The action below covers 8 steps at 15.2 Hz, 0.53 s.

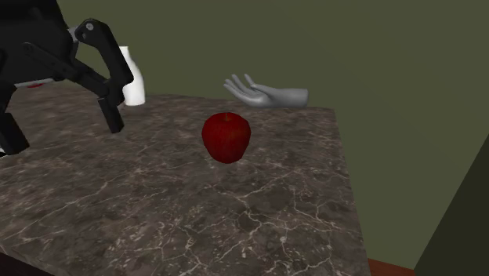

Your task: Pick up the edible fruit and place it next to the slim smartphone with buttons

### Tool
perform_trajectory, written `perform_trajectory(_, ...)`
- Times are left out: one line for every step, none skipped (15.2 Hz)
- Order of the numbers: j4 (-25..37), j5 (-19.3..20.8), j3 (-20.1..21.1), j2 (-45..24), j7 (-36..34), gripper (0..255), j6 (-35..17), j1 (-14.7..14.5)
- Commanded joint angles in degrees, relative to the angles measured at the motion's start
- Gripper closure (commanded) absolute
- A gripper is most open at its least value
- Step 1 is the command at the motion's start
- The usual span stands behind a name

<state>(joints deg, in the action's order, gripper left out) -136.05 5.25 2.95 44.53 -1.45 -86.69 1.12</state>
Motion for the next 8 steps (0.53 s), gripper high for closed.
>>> perform_trajectory(0.0,0.0,0.0,0.0,0.0,0,0.0,0.0)
perform_trajectory(-0.47,0.56,-0.84,-0.47,0.4,0,-2.31,0.45)
perform_trajectory(-0.88,1.09,-1.7,-1.01,0.79,0,-4.62,0.9)
perform_trajectory(-1.22,1.59,-2.55,-1.61,1.18,0,-6.93,1.34)
perform_trajectory(-1.49,2.05,-3.42,-2.28,1.56,0,-9.24,1.77)
perform_trajectory(-1.7,2.47,-4.29,-3.01,1.94,0,-11.55,2.18)
perform_trajectory(-1.84,2.85,-5.16,-3.81,2.32,0,-13.86,2.58)
perform_trajectory(-1.91,3.17,-6.03,-4.66,2.72,0,-16.15,2.98)
